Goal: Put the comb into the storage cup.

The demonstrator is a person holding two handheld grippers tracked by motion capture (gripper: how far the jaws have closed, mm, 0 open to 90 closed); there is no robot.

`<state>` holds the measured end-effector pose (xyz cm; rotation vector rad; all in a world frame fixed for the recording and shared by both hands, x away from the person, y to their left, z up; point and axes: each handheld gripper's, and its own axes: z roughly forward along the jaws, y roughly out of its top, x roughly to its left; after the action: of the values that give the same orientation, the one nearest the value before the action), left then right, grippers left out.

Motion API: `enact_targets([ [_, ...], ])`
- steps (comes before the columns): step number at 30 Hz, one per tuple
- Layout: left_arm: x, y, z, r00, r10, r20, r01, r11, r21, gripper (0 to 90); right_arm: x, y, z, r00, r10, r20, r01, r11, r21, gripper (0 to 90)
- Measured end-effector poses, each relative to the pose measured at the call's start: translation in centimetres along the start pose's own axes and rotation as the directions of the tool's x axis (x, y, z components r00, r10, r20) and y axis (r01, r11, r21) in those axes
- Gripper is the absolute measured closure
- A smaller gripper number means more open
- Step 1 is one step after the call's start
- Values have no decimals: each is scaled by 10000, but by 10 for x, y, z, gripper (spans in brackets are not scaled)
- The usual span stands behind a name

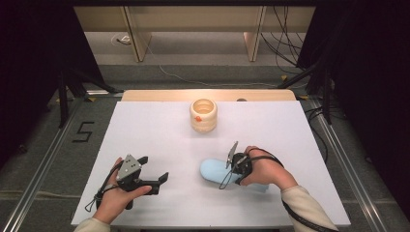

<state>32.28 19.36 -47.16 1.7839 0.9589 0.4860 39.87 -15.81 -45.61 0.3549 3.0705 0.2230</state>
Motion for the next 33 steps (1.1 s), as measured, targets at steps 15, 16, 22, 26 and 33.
enact_targets([
  [15,0,0,0,10000,-10,12,10,10000,-20,40,1,-3,-1,10000,-47,25,48,9996,-280,703],
  [16,0,0,0,10000,-12,6,12,10000,-25,39,1,-3,-1,10000,-78,42,79,9996,-283,703],
  [22,0,0,0,10000,-17,19,17,10000,-19,41,1,-5,0,10000,2,-7,-2,9988,-481,704],
  [26,0,0,0,10000,-13,19,13,10000,-17,42,0,-6,-1,9999,-164,25,165,9986,-507,704],
  [33,0,0,0,10000,-19,23,19,10000,-21,43,0,-6,-1,9998,-205,58,209,9973,-710,705],
])
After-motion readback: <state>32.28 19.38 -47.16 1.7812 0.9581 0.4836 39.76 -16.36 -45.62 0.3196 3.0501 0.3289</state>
